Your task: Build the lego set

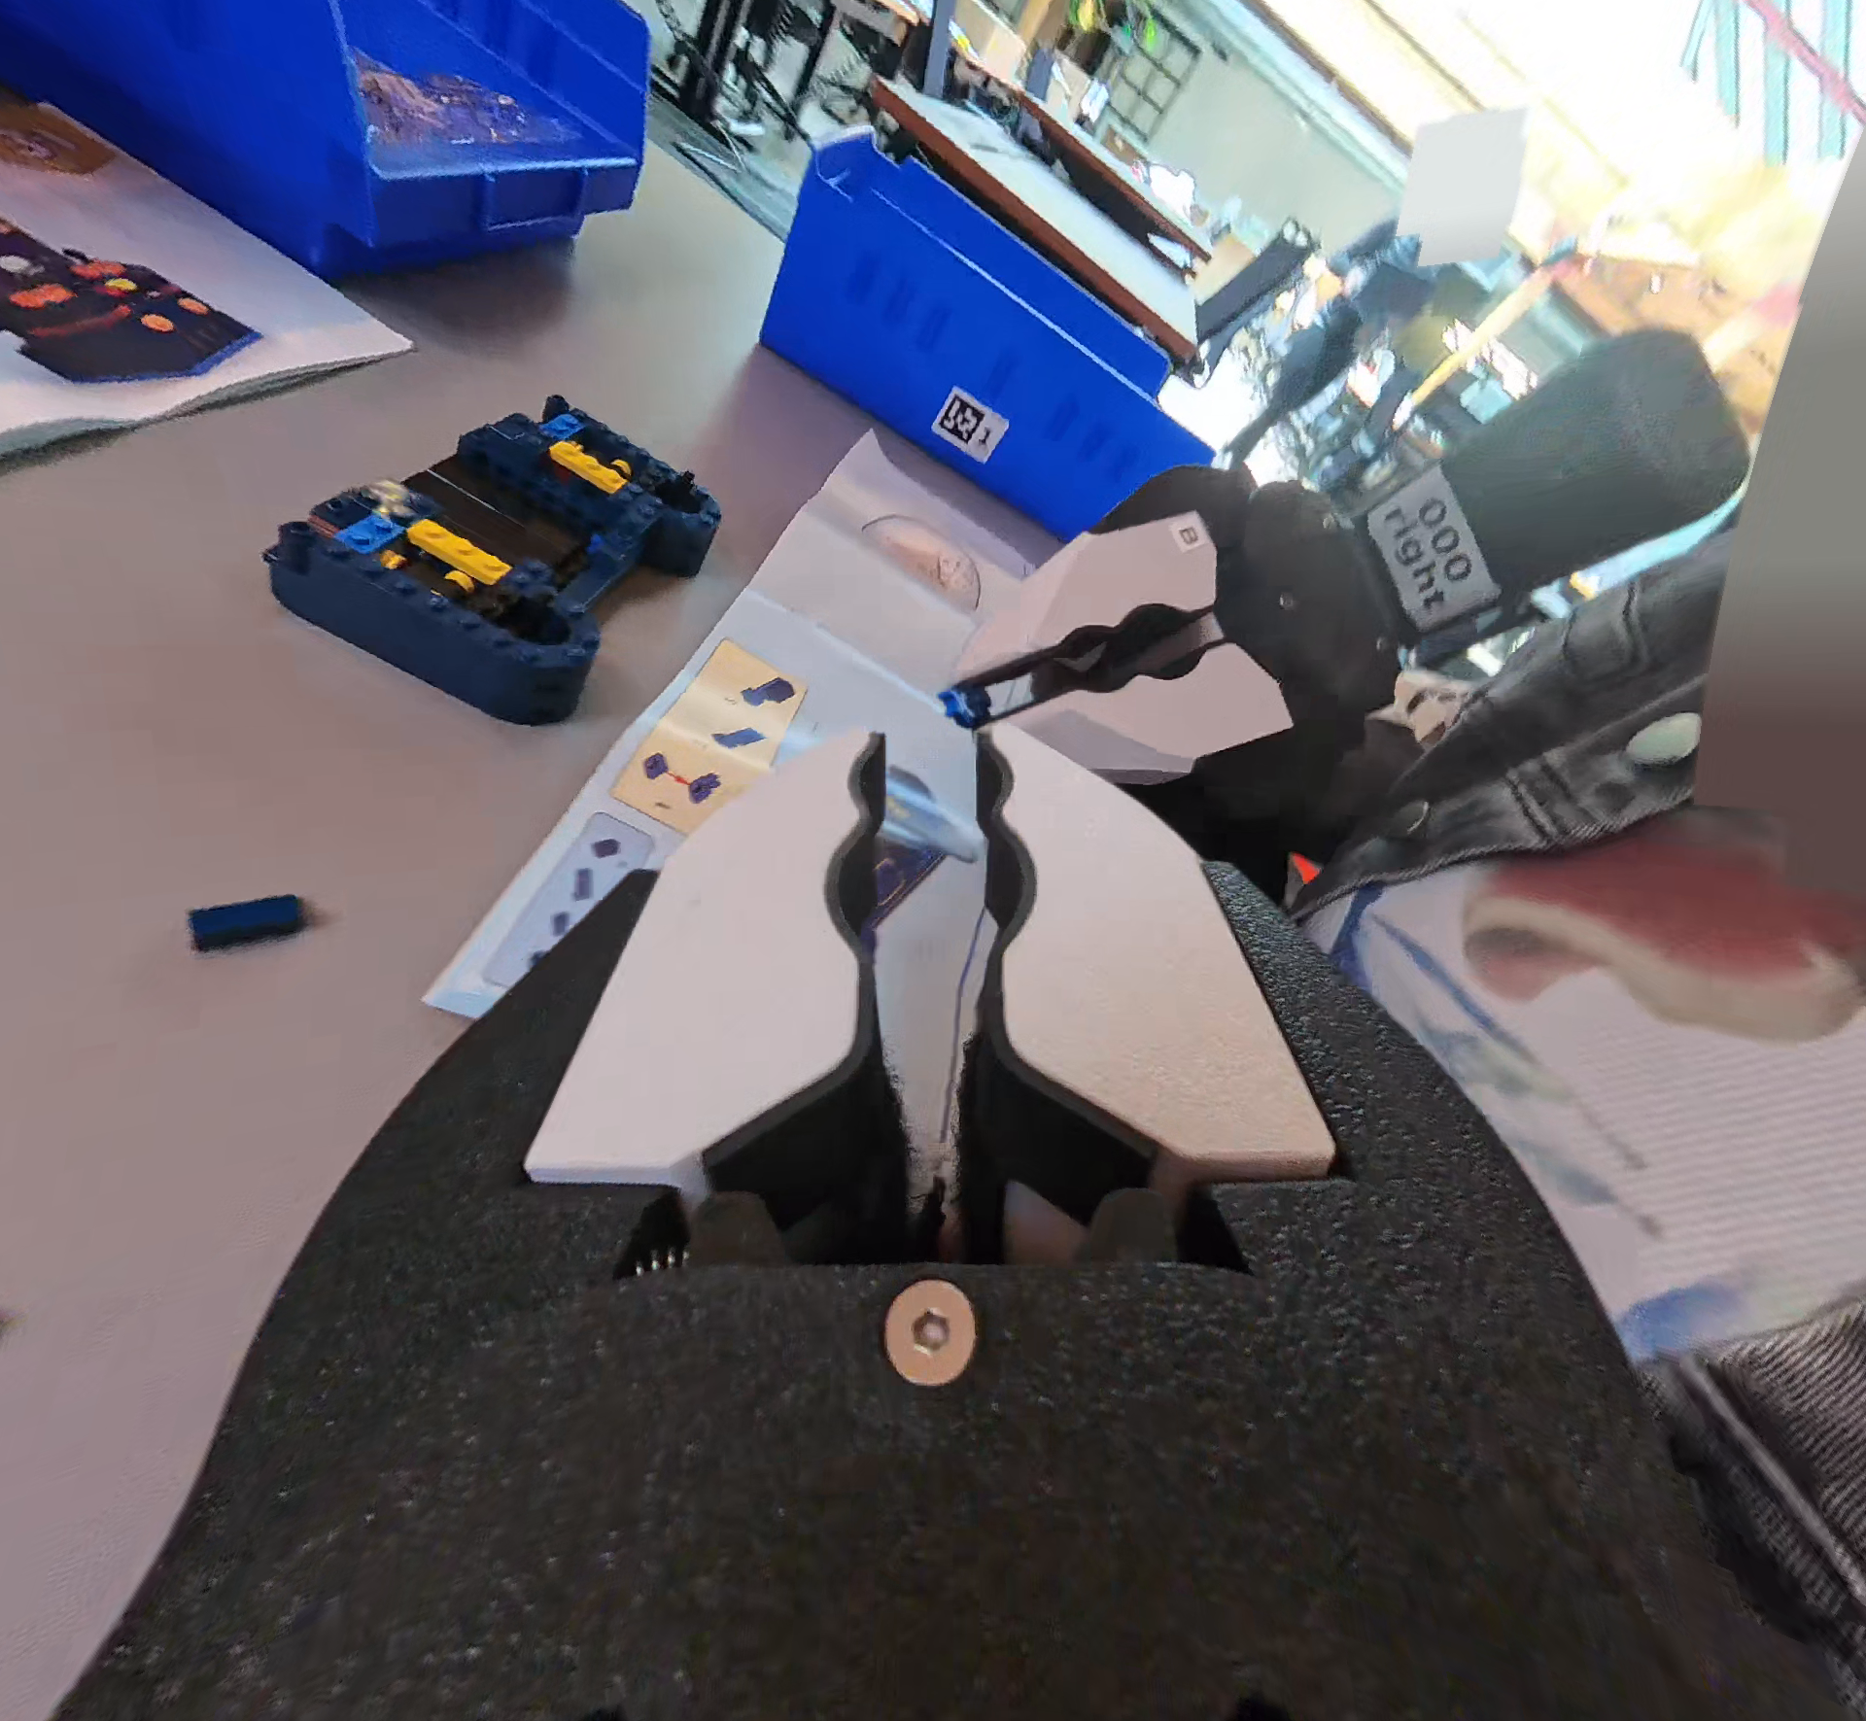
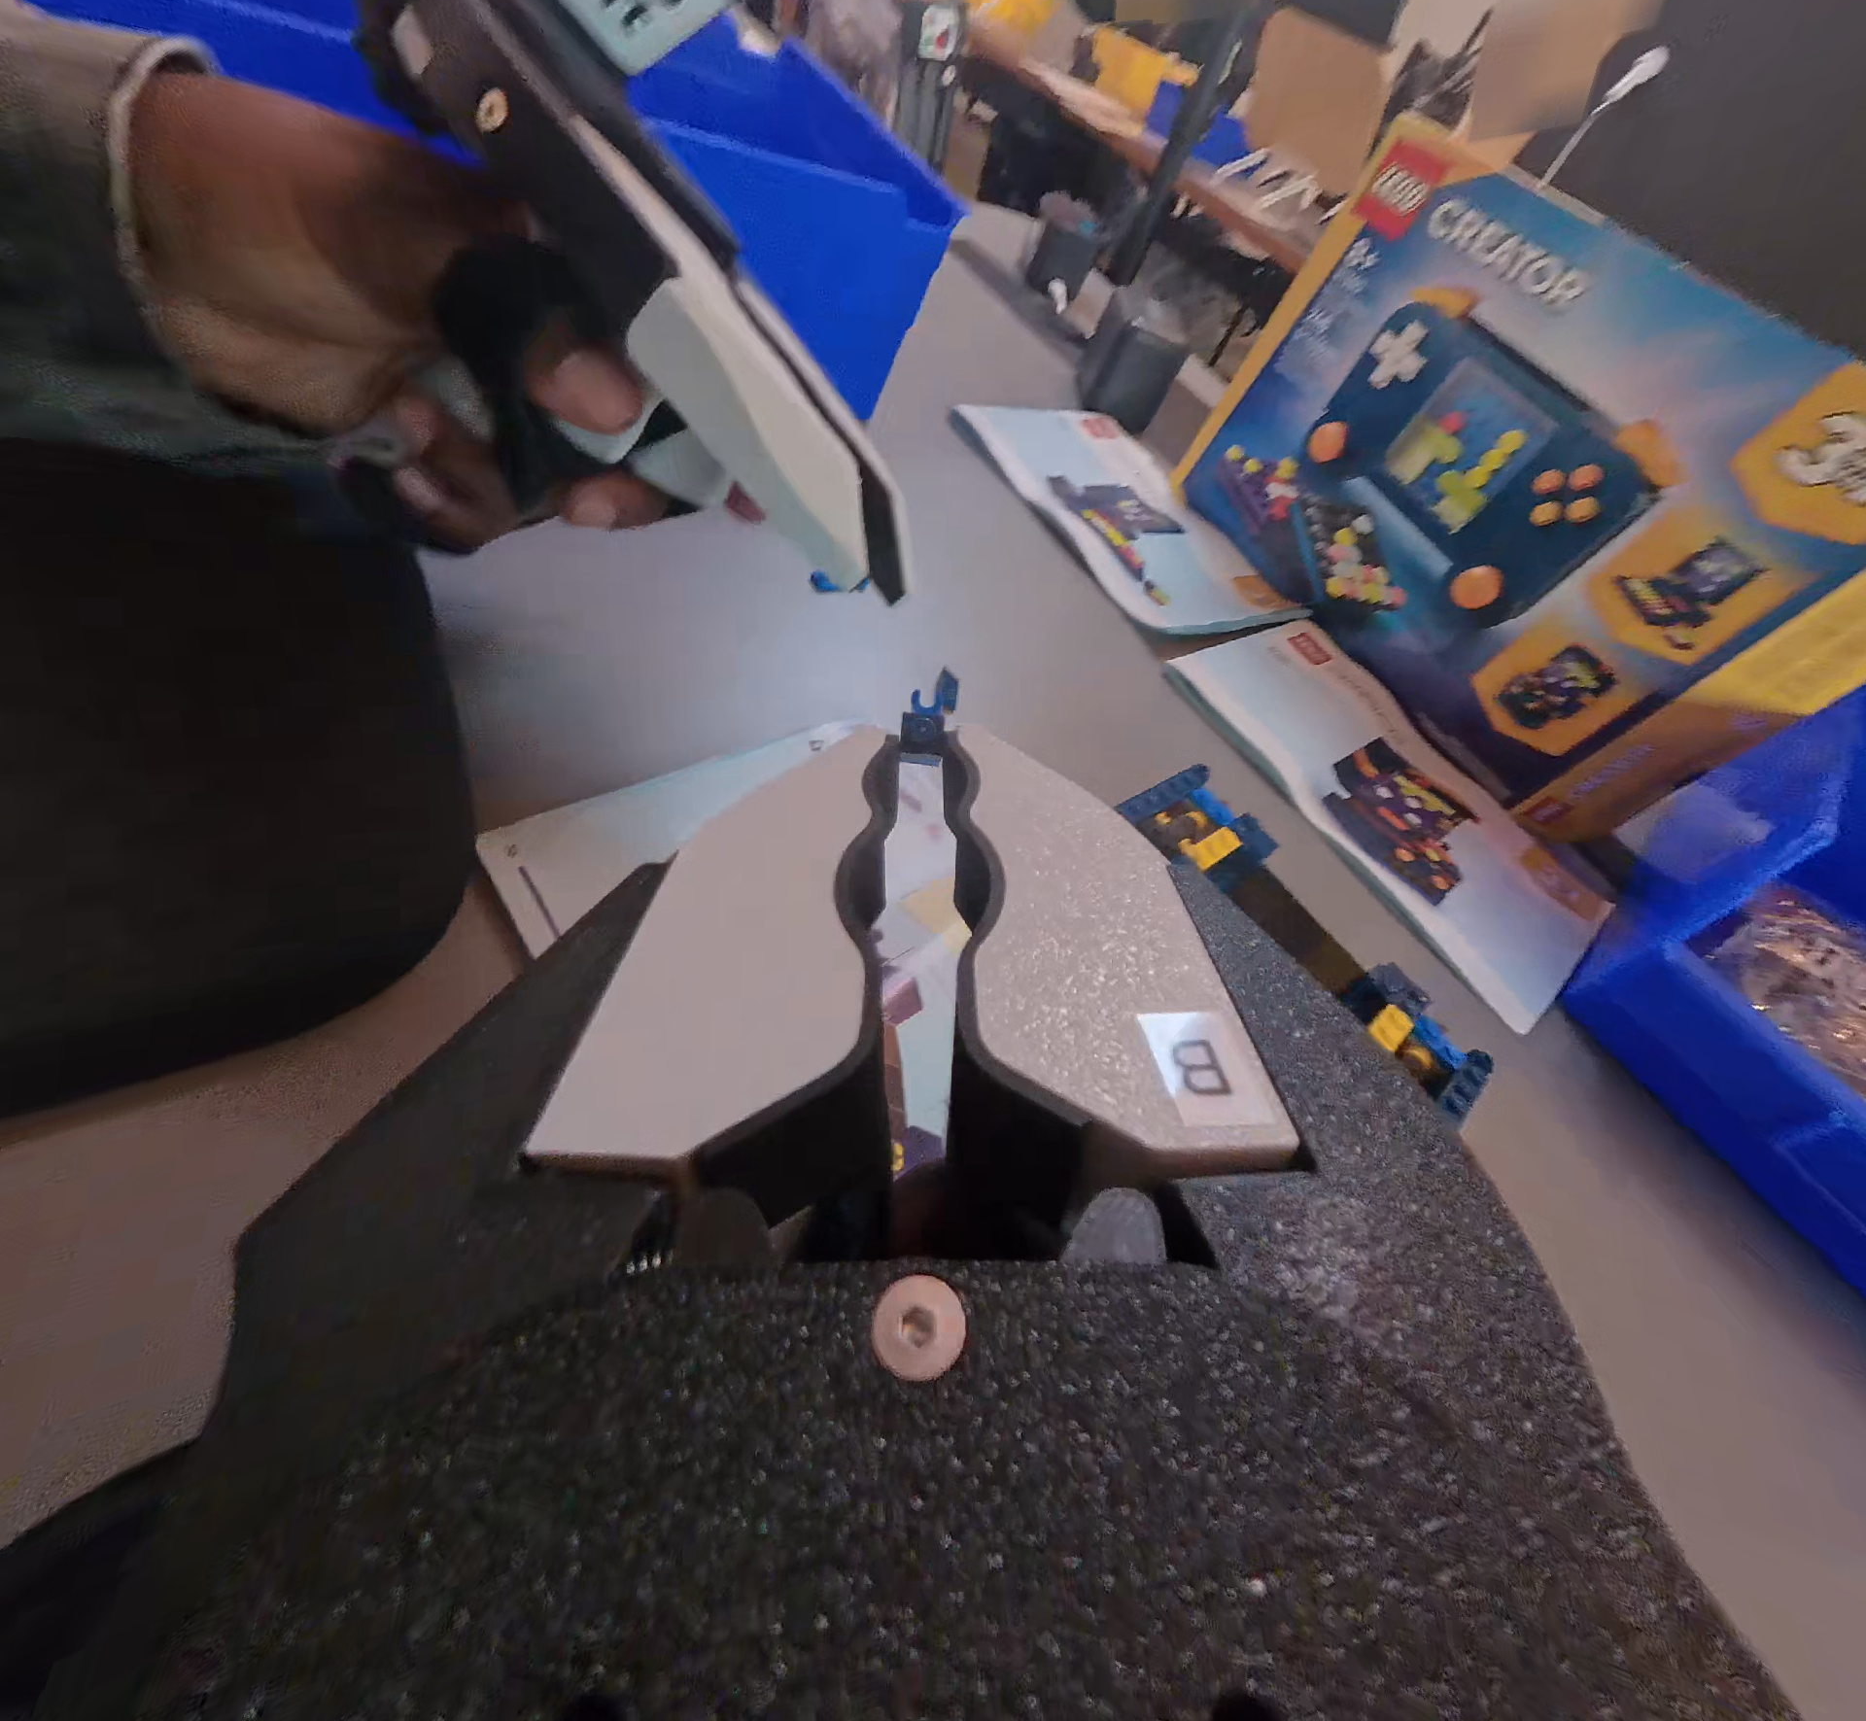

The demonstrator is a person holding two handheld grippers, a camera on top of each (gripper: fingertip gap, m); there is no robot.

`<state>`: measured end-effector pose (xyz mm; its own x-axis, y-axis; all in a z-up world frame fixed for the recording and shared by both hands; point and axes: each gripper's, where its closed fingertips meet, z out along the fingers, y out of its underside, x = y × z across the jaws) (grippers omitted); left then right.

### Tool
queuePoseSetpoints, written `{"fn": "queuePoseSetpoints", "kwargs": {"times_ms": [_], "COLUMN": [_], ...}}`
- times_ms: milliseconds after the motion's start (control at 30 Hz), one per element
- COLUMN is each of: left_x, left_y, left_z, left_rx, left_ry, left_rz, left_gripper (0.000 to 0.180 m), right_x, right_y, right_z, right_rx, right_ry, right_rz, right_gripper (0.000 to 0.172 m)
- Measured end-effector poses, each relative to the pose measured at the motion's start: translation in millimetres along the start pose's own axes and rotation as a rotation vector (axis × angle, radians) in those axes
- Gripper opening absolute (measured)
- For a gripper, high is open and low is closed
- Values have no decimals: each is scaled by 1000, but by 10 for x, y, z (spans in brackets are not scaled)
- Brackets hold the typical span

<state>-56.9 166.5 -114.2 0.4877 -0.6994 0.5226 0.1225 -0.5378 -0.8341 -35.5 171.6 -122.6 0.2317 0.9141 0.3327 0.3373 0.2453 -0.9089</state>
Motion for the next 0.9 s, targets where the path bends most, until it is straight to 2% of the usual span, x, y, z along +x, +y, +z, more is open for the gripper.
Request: {"fn": "queuePoseSetpoints", "kwargs": {"times_ms": [167,267,433,567,767,900], "left_x": [130,176,301,384,386,378], "left_y": [-71,-164,-188,-147,-172,-166], "left_z": [131,199,240,258,243,247], "left_rx": [161,255,310,319,364,365], "left_ry": [36,79,162,232,229,236], "left_rz": [-183,-241,-295,-336,-295,-305], "left_gripper": [16,17,17,20,11,12], "right_x": [112,120,121,73,62,64], "right_y": [-175,-274,-345,-334,-342,-335], "right_z": [-59,-102,-181,-172,-168,-162], "right_rx": [100,146,174,168,179,179], "right_ry": [108,153,218,211,205,207], "right_rz": [-45,-99,-173,-183,-177,-171], "right_gripper": [8,7,7,7,7,7]}}
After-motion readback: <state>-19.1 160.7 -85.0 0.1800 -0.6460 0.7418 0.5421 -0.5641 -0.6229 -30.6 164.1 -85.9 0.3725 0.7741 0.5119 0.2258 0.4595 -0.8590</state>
